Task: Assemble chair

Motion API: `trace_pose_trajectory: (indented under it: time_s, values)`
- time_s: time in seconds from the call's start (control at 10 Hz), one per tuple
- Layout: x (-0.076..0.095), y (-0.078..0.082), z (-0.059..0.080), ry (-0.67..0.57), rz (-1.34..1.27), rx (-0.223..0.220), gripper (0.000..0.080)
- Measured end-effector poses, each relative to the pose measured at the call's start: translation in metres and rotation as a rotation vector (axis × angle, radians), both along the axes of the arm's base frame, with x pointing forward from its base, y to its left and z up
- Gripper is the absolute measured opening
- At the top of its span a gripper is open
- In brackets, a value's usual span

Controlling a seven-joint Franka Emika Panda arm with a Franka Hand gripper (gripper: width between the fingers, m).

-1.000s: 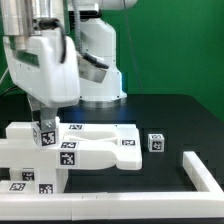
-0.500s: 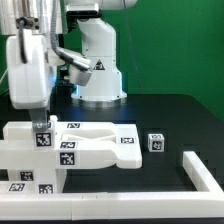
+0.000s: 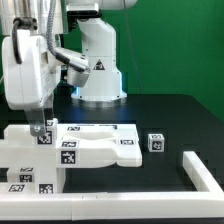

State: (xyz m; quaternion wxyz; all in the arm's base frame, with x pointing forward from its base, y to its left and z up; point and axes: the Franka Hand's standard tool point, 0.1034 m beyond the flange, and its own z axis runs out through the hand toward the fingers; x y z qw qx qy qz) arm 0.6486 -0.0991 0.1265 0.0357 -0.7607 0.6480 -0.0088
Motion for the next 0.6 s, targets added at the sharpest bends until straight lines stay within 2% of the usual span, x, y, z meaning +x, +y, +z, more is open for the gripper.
trace_pose_trajectory:
  time_s: [0.1,0.2,0.6]
  values:
    - [-0.0006,0.0035,-0.0018,-0.003,0.227,-0.018,0.0636]
    - [-0.0037,0.0045,-0.0052,-0.003,0.376,-0.023,0.0646]
    - [-0.0047,0.0005,-0.0055,-0.021,0.601,-0.045,0.0649]
